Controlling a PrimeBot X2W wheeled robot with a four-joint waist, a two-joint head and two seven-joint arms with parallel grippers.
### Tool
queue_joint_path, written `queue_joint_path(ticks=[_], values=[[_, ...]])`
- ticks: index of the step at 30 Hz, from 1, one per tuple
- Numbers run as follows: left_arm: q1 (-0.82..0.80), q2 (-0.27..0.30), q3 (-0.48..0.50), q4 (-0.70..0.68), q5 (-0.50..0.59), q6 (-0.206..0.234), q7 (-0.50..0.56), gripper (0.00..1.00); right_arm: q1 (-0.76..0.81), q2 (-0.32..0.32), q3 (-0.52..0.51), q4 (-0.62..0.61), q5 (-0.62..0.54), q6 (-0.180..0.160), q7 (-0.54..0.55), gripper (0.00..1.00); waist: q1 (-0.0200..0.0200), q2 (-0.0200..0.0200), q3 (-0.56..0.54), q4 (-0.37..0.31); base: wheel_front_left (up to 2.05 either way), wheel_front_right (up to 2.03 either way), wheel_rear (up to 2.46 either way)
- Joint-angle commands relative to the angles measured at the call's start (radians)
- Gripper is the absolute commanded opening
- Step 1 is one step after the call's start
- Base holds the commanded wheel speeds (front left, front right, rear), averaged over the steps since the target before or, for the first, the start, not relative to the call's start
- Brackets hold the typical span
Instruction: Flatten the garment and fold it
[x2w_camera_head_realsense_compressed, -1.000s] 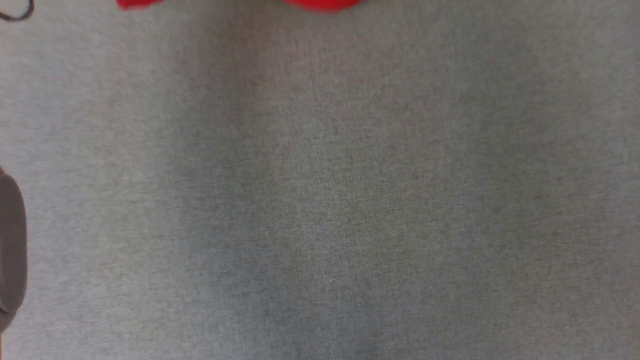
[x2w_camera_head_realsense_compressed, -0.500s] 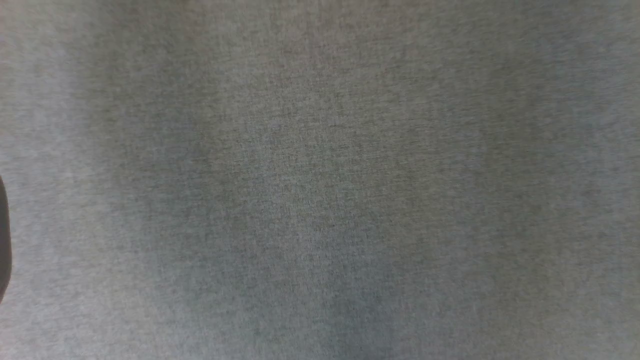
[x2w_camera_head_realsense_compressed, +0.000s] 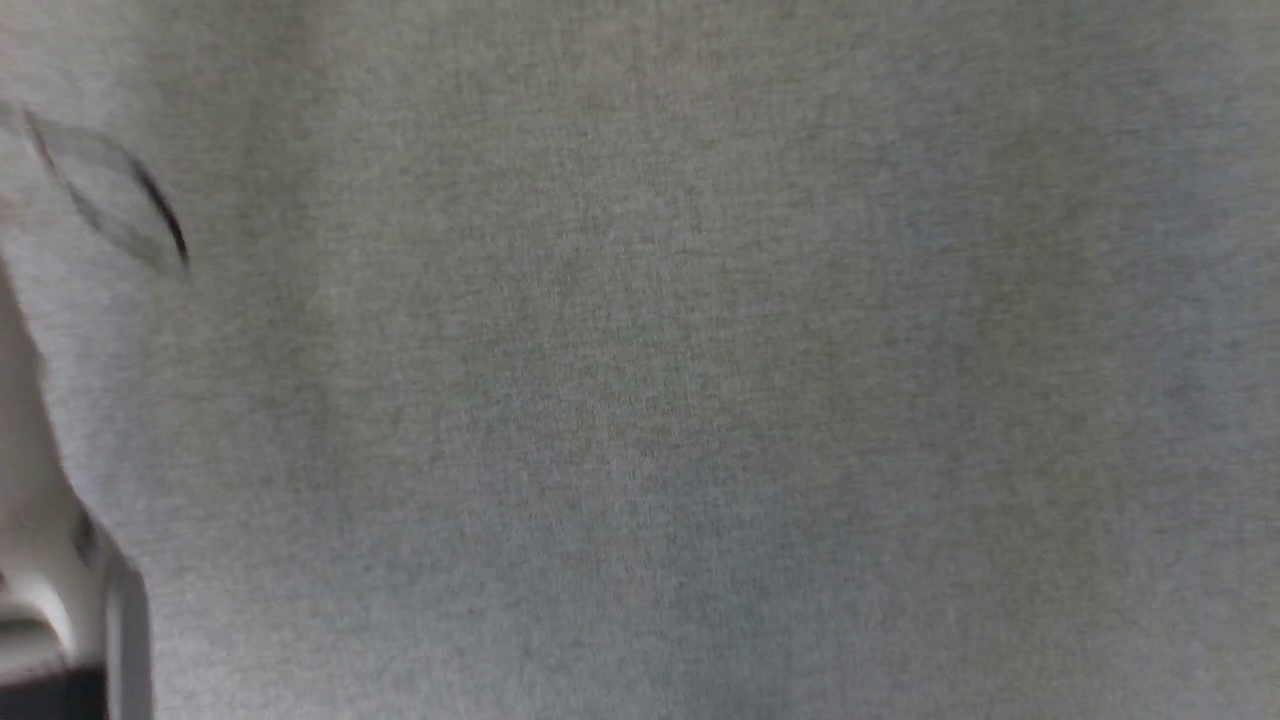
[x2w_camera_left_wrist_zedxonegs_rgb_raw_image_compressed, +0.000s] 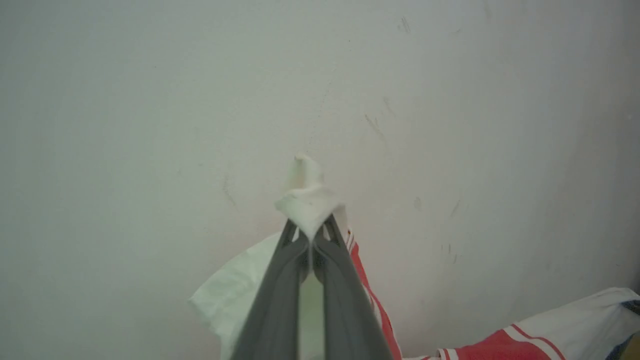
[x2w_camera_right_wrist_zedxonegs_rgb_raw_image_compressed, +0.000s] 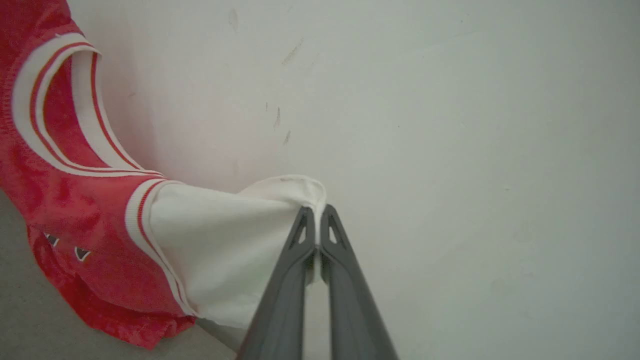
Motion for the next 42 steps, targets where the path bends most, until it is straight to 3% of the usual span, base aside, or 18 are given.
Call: queue_joint_path(ticks=[1,10,17,23,33,42], values=[[0.038,0.002,0.004,-0.016,-0.007,-0.001,0.001,0.0,0.034,0.008,-0.014,-0.014,0.011,-0.002,-0.001,0.0,0.0002,0.0,-0.062,-0.003,0.0,0.0,0.0],[0.564,-0.038,0.012,-0.227,-0.014,0.028,-0.03,0.0,0.521,0.064,-0.126,-0.188,0.07,-0.002,-0.007,0.0,0.0002,0.0,-0.191,0.005,0.0,0.0,0.0],[0.9,-0.077,-0.023,-0.25,-0.065,0.017,-0.034,0.0,0.862,0.176,-0.237,-0.239,0.088,-0.002,-0.043,0.0,0.0002,0.0,-0.29,0.014,0.0,0.0,0.0],[1.14,-0.069,-0.093,-0.2,-0.134,-0.002,0.02,0.0,1.111,0.241,-0.291,-0.206,0.136,-0.002,-0.02,0.0,0.0002,0.0,-0.397,0.026,0.0,0.0,0.0],[1.364,-0.033,-0.148,-0.092,-0.207,-0.006,0.139,0.0,1.399,0.201,-0.303,-0.098,0.294,-0.002,0.139,0.0,0.0002,0.0,-0.556,0.048,0.0,0.0,0.0],[1.494,-0.01,-0.165,-0.097,-0.258,0.028,0.239,0.0,1.558,0.182,-0.355,-0.066,0.374,-0.002,0.273,0.0,0.0002,0.0,-0.65,0.049,0.0,0.0,0.0]])
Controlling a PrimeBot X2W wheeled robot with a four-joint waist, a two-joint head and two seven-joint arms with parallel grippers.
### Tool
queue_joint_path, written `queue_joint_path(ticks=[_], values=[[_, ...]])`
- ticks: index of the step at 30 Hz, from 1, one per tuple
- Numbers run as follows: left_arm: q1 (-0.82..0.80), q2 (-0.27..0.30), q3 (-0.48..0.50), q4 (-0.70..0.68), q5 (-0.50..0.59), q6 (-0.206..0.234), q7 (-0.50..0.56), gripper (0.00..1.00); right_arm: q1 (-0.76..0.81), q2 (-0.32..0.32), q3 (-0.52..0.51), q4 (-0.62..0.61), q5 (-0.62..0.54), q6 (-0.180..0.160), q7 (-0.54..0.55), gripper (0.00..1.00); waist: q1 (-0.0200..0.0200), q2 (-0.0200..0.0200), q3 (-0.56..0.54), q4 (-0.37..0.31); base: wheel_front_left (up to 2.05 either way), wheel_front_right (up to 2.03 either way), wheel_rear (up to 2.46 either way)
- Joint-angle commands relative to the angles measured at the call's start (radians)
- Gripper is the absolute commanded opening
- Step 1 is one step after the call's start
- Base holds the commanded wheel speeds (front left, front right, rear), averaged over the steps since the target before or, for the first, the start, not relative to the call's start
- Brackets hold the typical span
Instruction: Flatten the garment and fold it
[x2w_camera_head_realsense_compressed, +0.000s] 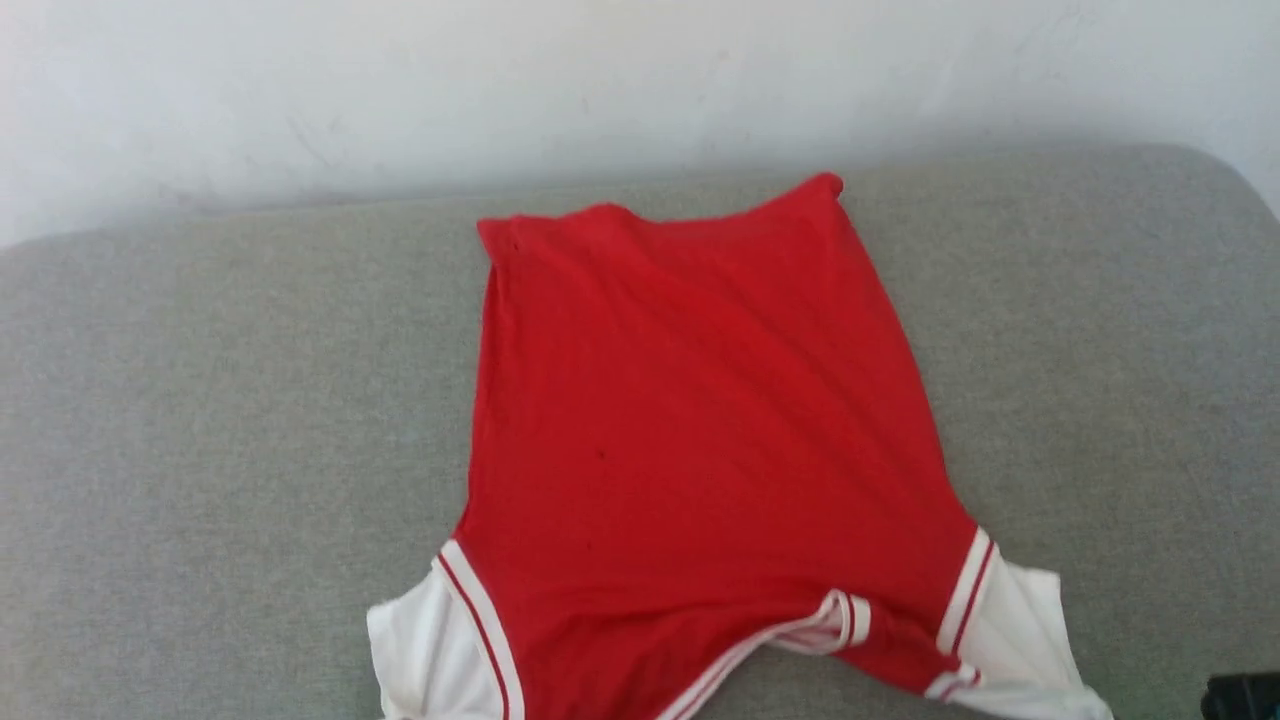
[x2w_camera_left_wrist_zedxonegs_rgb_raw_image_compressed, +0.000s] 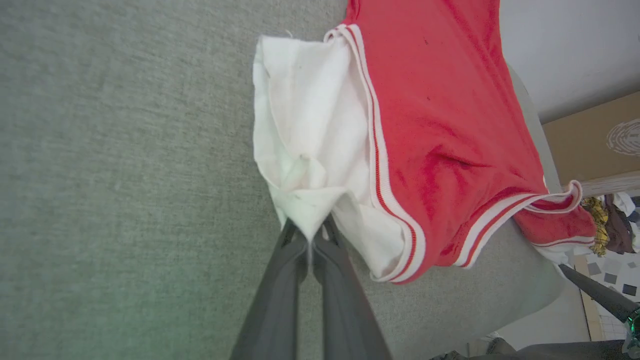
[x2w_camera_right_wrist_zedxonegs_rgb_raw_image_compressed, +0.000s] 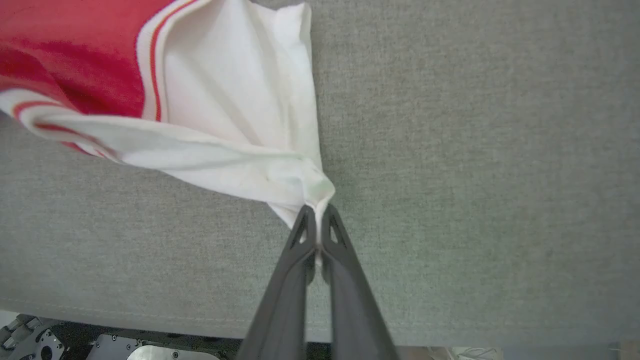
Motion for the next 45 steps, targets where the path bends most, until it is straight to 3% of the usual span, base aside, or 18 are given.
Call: queue_joint_path(ticks=[1,12,17,19,20,26,30,35,40,45], values=[[0.017,0.004,0.001,-0.008,-0.011,0.009,0.007,0.0,0.022,0.0,-0.007,-0.003,0.008,-0.002,0.015,0.0,0.0002,0.0,-0.041,0.005,0.0,0.0,0.0],[0.089,0.015,0.02,-0.077,-0.044,0.054,0.044,0.0,0.106,0.042,-0.034,-0.049,0.038,-0.002,0.123,0.0,0.0002,0.0,-0.067,0.005,0.0,0.0,0.0],[0.091,0.024,0.043,-0.11,-0.028,0.074,0.024,0.0,0.09,0.057,-0.015,-0.048,0.024,-0.002,0.11,0.0,0.0002,0.0,-0.061,0.009,0.0,0.0,0.0],[0.084,0.02,0.043,-0.119,-0.022,0.074,0.011,0.0,0.069,0.062,-0.005,-0.04,0.006,-0.002,0.081,0.72,0.0002,0.0,-0.057,0.011,0.0,0.0,0.0],[0.08,0.015,0.042,-0.123,-0.023,0.073,0.007,0.0,0.057,0.065,0.001,-0.035,-0.002,-0.002,0.071,1.0,0.0002,0.0,-0.056,0.011,0.0,0.0,0.0],[0.044,-0.009,0.03,-0.161,-0.006,0.067,-0.033,0.0,-0.07,0.036,0.017,-0.117,0.021,-0.002,0.034,1.0,0.0002,0.0,-0.028,0.026,0.0,0.0,0.0],[0.001,-0.016,0.025,-0.191,0.019,0.058,-0.064,0.0,-0.241,-0.03,-0.012,-0.242,-0.02,-0.002,0.014,1.0,0.0002,0.0,0.031,0.045,0.0,0.0,0.0],[-0.055,-0.028,0.006,-0.205,0.032,0.041,-0.082,0.0,-0.455,-0.048,-0.021,-0.297,-0.064,-0.002,0.012,1.0,0.0002,0.0,0.107,0.078,0.0,0.0,0.0],[-0.123,-0.043,-0.027,-0.208,0.042,0.017,-0.097,0.0,-0.708,-0.069,0.033,-0.23,-0.102,-0.002,0.075,1.0,0.0002,0.0,0.209,0.13,0.0,0.0,0.0],[-0.186,-0.054,-0.055,-0.201,0.054,0.001,-0.113,0.0,-0.913,-0.076,0.031,-0.055,-0.119,-0.002,0.184,1.0,0.0002,0.0,0.296,0.184,0.0,0.0,0.0]])
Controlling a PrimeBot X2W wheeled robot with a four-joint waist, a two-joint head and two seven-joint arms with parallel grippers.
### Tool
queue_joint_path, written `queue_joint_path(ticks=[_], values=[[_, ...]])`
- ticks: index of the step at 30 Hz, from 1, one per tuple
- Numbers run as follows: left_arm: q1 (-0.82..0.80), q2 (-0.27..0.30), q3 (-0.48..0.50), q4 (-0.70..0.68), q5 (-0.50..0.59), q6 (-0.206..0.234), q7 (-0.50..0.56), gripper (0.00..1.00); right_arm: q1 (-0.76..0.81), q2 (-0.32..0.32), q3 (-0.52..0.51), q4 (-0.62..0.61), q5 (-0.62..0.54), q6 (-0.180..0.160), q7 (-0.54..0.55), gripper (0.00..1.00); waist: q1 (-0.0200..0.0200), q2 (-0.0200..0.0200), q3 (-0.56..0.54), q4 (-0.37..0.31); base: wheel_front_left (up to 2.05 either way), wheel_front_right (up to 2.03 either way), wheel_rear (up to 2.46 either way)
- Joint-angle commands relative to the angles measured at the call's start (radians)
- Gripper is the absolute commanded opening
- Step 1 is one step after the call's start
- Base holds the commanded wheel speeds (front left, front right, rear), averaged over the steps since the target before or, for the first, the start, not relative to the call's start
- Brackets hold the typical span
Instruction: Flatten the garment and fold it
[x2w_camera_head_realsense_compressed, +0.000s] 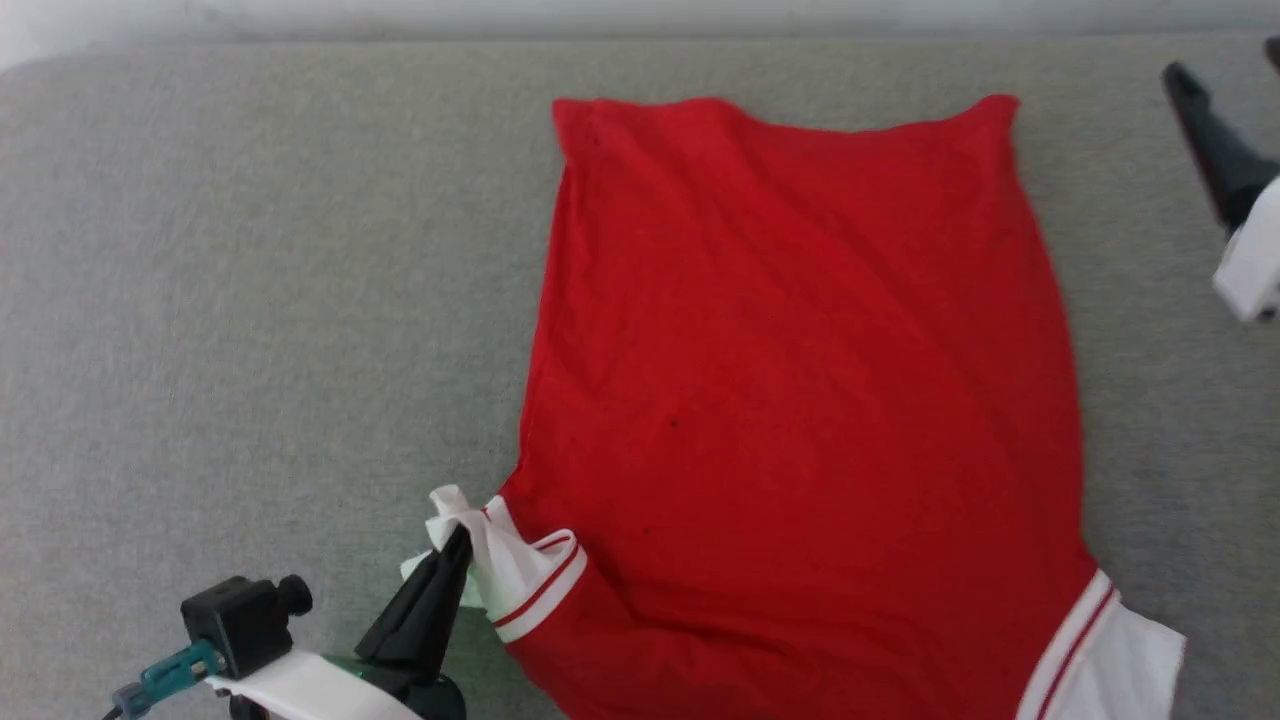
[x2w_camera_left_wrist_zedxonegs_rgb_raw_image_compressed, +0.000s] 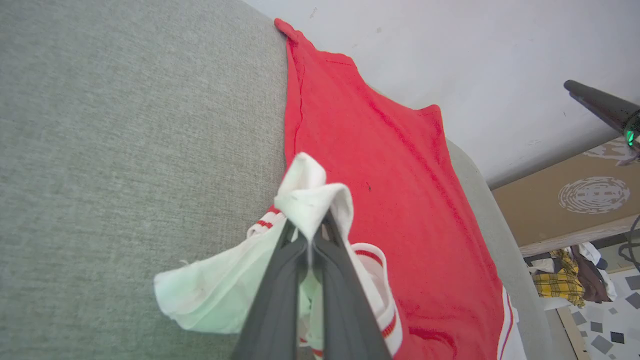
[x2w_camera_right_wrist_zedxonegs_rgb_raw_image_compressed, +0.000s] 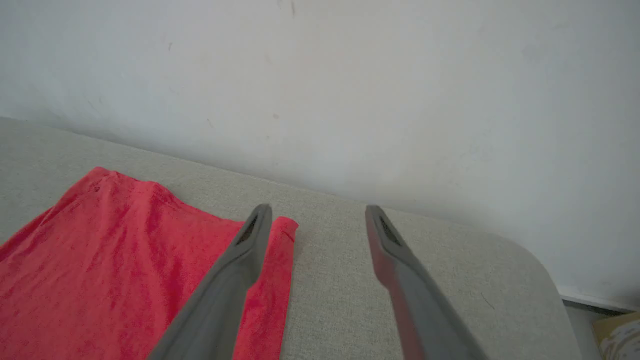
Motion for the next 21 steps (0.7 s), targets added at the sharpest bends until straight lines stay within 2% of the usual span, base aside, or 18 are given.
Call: queue_joint_path(ticks=[1,8,18,19,20,21], values=[[-0.017,-0.003,-0.003,0.002,0.007,-0.01,-0.006,0.0,-0.02,0.007,-0.008,0.016,-0.011,-0.001,0.011,1.0,-0.0004,0.0,0.096,0.082,0.0,0.0,0.0],[-0.081,-0.017,-0.044,0.02,0.009,-0.026,-0.022,0.0,-0.159,0.029,-0.054,0.203,-0.093,-0.001,0.145,1.0,-0.0004,0.0,0.186,0.152,0.0,0.0,0.0],[-0.148,-0.019,-0.092,0.053,0.005,-0.039,-0.037,0.0,-0.145,0.059,-0.123,0.332,-0.158,-0.001,0.208,1.0,-0.0004,0.0,0.226,0.222,0.0,0.0,0.0],[-0.151,-0.018,-0.094,0.054,0.006,-0.04,-0.038,0.0,-0.14,0.063,-0.127,0.34,-0.165,-0.001,0.211,0.38,-0.0004,0.0,0.227,0.224,0.0,0.0,0.0],[-0.154,-0.016,-0.096,0.054,0.007,-0.04,-0.04,0.0,-0.138,0.069,-0.134,0.346,-0.17,-0.001,0.209,0.05,-0.0004,0.0,0.225,0.225,0.0,0.0,0.0],[-0.156,-0.014,-0.096,0.053,0.008,-0.04,-0.041,0.0,-0.136,0.075,-0.14,0.35,-0.175,-0.001,0.206,0.0,-0.0004,0.0,0.223,0.224,0.0,0.0,0.0]])
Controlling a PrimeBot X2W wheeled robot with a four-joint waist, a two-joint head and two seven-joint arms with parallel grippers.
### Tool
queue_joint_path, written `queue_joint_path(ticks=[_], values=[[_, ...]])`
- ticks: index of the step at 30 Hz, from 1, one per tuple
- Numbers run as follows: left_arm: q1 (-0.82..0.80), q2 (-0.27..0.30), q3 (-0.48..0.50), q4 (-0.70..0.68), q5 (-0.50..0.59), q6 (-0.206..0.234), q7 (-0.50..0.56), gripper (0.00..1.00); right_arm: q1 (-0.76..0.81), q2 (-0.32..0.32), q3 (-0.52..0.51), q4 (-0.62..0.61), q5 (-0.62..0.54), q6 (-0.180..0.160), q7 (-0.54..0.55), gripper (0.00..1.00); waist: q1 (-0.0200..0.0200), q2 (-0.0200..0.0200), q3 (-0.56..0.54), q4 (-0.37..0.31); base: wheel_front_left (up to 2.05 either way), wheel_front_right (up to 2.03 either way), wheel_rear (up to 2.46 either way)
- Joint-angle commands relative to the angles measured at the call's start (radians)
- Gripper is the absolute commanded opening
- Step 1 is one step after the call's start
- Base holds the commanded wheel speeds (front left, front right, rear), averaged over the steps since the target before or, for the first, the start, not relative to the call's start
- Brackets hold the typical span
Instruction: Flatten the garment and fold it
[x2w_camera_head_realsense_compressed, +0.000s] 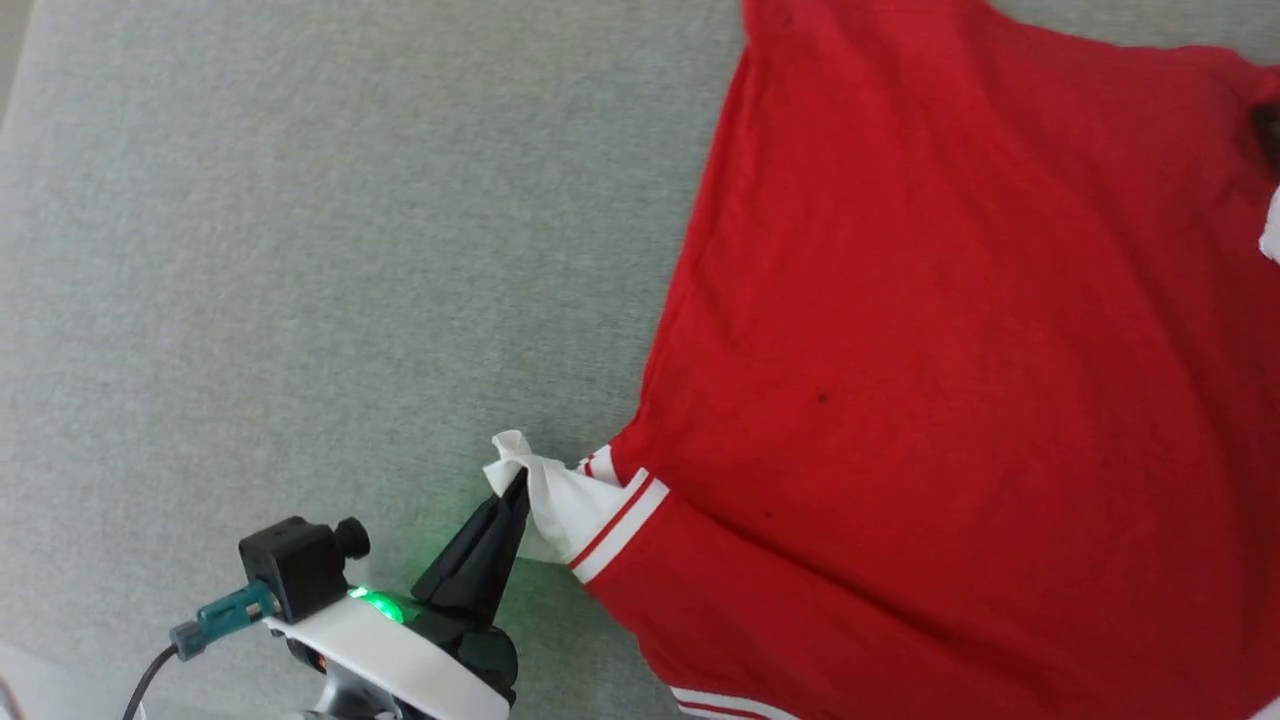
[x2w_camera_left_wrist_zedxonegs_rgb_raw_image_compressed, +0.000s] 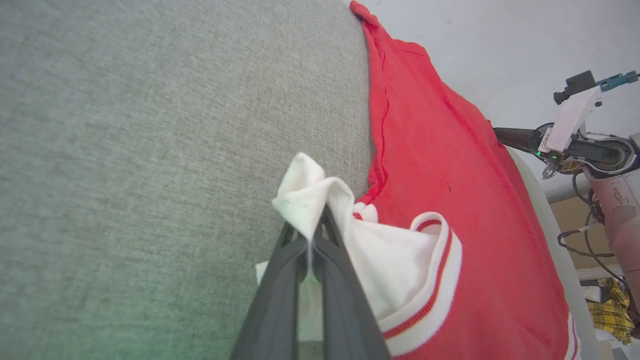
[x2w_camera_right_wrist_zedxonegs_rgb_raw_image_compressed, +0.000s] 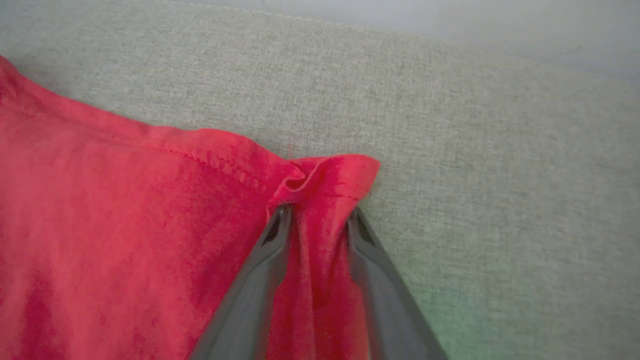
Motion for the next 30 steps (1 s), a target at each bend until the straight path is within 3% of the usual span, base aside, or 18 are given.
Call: queue_joint_path(ticks=[1,8,14,22,30], values=[[-0.017,0.004,0.0,0.001,0.009,-0.008,-0.008,0.0,0.018,0.012,0.001,0.017,-0.006,-0.001,0.001,0.0,0.0,0.0,0.007,0.01,0.0,0.0,0.0],[0.01,0.032,0.012,-0.009,0.015,0.008,0.003,0.0,0.042,0.026,-0.006,0.037,0.013,-0.001,-0.12,0.0,0.0,0.0,-0.095,-0.037,0.0,0.0,0.0],[0.067,0.061,0.024,-0.031,0.013,0.036,0.024,0.0,0.122,0.034,-0.024,-0.002,0.023,-0.001,-0.217,0.0,0.0,0.0,-0.208,-0.117,0.0,0.0,0.0],[0.124,0.078,0.031,-0.053,0.011,0.064,0.037,0.0,0.41,0.067,-0.132,-0.282,0.092,-0.001,-0.204,0.0,0.0,0.0,-0.284,-0.25,0.0,0.0,0.0],[0.138,0.084,0.03,-0.054,0.02,0.079,0.037,0.0,0.886,0.247,-0.348,-0.551,0.149,-0.001,-0.142,0.0,0.0,0.0,-0.295,-0.305,0.0,0.0,0.0]])
